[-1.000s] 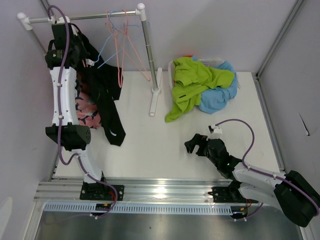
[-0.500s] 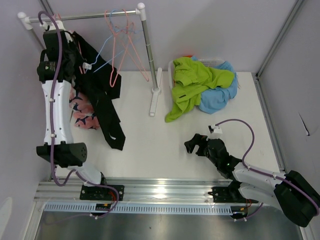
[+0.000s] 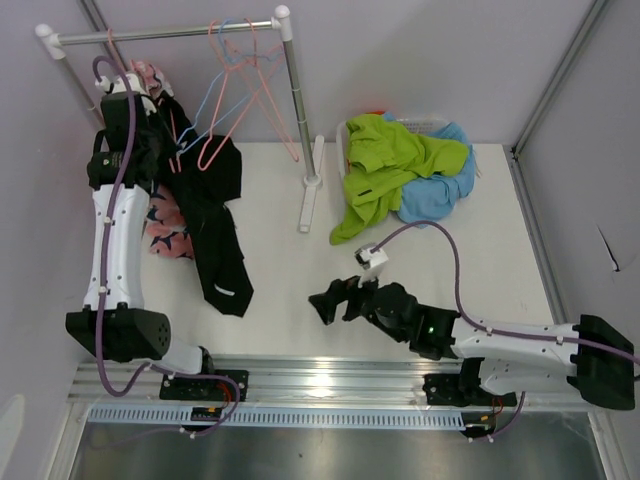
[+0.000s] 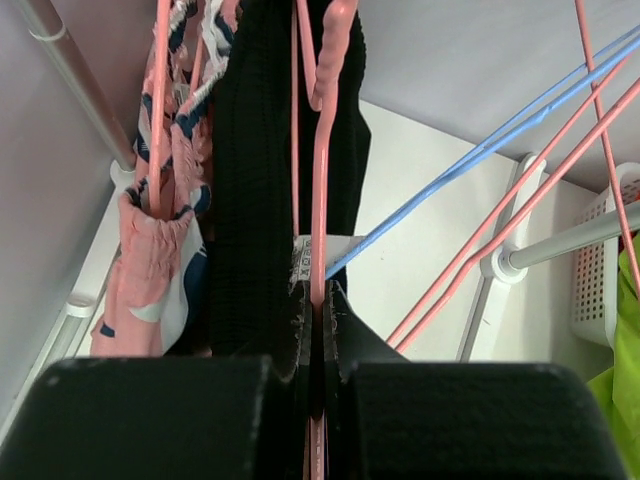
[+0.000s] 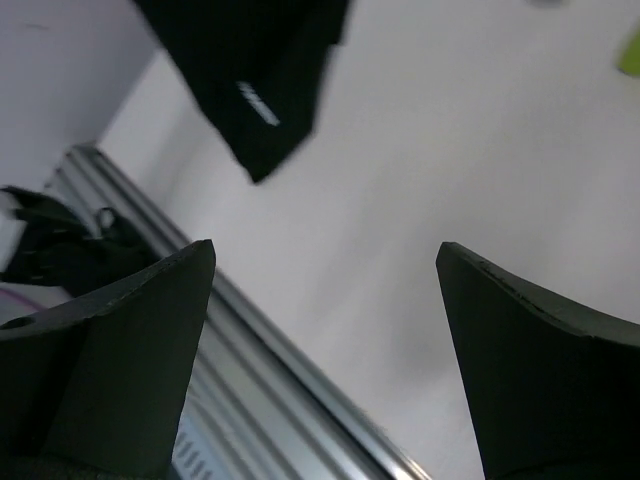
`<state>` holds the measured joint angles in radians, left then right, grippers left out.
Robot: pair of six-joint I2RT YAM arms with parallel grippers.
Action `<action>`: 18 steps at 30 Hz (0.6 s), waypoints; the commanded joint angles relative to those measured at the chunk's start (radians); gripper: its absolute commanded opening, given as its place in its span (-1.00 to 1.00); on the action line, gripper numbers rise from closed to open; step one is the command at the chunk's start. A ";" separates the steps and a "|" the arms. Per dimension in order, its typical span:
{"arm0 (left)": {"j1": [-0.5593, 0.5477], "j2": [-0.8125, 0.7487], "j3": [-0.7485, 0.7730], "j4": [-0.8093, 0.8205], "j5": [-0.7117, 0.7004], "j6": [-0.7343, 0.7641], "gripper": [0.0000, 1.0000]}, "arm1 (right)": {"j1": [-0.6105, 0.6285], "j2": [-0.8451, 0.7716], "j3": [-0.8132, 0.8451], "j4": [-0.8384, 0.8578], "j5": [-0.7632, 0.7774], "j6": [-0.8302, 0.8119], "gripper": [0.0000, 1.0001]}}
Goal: Remove the shorts from the hanger
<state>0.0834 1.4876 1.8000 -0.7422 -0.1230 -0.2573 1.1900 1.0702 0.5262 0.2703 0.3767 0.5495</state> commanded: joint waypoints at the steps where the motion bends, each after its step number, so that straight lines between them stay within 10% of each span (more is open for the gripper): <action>1: -0.008 -0.108 -0.092 0.133 0.032 -0.026 -1.00 | 0.137 0.065 0.184 0.004 0.131 -0.111 0.99; 18: -0.027 -0.280 -0.222 0.119 0.109 -0.094 -1.00 | 0.160 0.807 0.997 0.070 0.039 -0.307 0.99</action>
<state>0.0635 1.2682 1.5703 -0.6735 -0.0452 -0.3252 1.3621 1.8099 1.4044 0.3099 0.4236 0.2817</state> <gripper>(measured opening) 0.027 0.993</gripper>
